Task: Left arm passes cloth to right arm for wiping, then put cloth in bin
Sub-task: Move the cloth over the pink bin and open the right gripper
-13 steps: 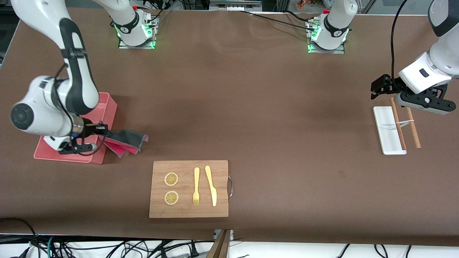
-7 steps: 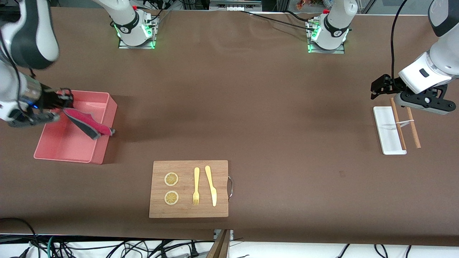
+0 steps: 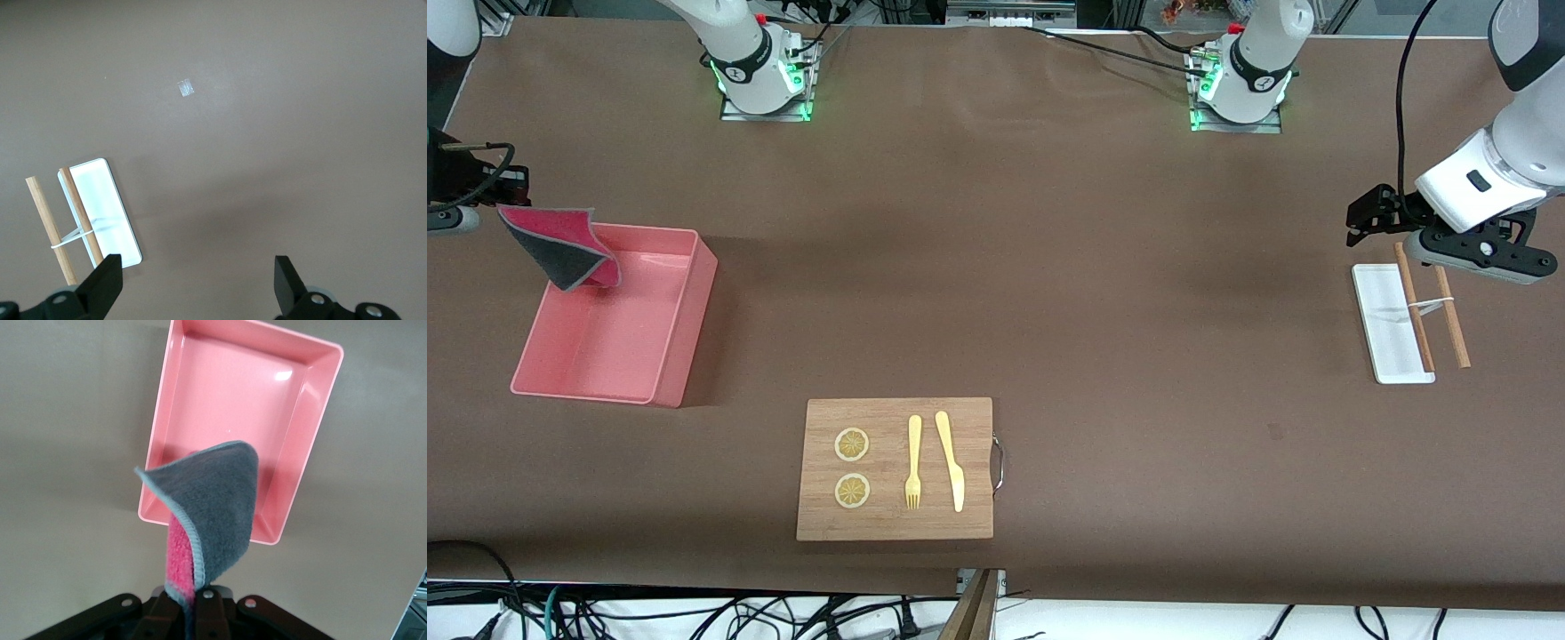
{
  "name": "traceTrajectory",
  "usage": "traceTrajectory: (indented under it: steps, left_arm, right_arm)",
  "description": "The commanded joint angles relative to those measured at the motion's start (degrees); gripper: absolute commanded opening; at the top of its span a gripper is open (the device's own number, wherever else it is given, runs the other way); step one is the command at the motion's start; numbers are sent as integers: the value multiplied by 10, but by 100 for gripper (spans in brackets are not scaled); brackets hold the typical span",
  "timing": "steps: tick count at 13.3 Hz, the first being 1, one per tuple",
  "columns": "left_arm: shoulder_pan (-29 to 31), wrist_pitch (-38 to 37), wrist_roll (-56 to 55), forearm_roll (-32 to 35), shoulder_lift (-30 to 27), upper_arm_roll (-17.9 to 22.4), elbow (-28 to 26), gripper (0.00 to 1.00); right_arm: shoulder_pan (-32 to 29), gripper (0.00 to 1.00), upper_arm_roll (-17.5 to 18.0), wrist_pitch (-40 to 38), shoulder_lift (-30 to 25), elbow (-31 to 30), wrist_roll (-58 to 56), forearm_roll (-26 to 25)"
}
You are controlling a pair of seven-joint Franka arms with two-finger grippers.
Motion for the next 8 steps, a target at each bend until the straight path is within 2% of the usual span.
traceTrajectory:
  steps: [1,2,3,4,6,8]
  left_arm:
    - [7,-3,12,-2,-4,-5,2,100]
    - [7,-3,11,-2,-4,-5,2,100]
    - [7,-3,11,-2,-4,-5,2,100]
    - [7,-3,11,-2,-4,-5,2,100]
    - [7,-3,11,-2,-4,-5,2,100]
    - [7,-3,8,-2,-3,-5,2,100]
  right_arm:
    - [-6,9,6,26,-4,-32,16,-11]
    - [-5,47,7,27,-4,-32,19,-11]
    - [-6,82,7,28,-4,-31,28,-11]
    - [-5,99,8,28,-5,-30,41,-11]
    - [-5,99,12,26,-12,-28,42,-6]
    - [-5,99,34,21,-24,-21,44,-1]
